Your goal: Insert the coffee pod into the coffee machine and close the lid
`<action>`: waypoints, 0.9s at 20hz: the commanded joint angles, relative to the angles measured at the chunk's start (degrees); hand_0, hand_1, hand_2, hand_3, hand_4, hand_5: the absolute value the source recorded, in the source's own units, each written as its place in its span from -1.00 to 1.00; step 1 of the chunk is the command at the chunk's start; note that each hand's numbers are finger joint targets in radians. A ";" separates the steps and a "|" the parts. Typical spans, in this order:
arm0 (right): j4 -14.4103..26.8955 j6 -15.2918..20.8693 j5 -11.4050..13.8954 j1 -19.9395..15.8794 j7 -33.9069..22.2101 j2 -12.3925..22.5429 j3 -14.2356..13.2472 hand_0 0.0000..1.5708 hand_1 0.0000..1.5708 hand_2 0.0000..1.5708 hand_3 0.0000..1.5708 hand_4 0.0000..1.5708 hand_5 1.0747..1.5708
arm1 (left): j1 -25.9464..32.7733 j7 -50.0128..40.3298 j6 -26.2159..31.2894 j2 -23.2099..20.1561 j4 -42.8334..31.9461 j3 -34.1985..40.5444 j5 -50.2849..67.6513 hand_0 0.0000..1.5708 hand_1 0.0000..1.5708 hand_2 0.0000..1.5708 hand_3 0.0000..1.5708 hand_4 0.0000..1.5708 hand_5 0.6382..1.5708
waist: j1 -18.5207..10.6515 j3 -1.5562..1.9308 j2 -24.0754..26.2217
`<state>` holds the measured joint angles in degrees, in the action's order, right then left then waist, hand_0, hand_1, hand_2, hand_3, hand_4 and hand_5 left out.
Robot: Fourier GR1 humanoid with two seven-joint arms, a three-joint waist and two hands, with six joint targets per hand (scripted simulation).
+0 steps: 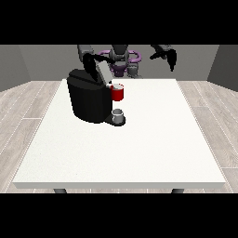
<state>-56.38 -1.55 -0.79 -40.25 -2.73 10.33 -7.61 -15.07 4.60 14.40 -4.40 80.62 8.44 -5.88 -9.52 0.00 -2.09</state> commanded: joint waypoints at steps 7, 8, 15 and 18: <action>-0.16 0.30 2.65 -10.39 -3.08 1.45 1.68 -1.00 -1.00 -1.00 -1.00 -0.86 1.00 | 0.76 3.05 0.30 -0.82 -1.15 -1.09 -0.79 -1.00 -1.00 -1.00 -1.00 -0.54 1.00 | -2.73 -0.01 -3.47; -0.03 2.41 3.95 -8.40 -1.81 -1.53 3.29 -1.00 -1.00 -1.00 -1.00 -1.00 1.00 | 0.55 1.58 0.38 -0.51 -0.34 -1.63 -0.73 -1.00 -1.00 -1.00 -1.00 -0.54 1.00 | -3.07 0.00 -2.67; -2.64 3.83 8.07 -10.91 -4.10 -3.01 7.42 -1.00 -1.00 -1.00 -1.00 -1.00 1.00 | -2.16 0.18 -0.19 -0.33 -1.32 -2.23 -1.42 -1.00 -1.00 -1.00 -1.00 -0.58 1.00 | -5.26 -0.02 -3.28; -3.01 3.12 8.42 -11.86 -5.76 -0.80 6.71 -1.00 -1.00 -1.00 -1.00 -0.90 1.00 | -0.57 1.37 -1.60 1.72 -0.54 -4.70 -3.44 -1.00 -1.00 -1.00 -1.00 -0.51 1.00 | -7.09 0.00 -3.53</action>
<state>-57.49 3.39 7.11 -48.54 -12.66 13.07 -4.53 -16.67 5.25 13.61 -3.74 79.88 5.49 -7.74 -12.75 0.89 -6.08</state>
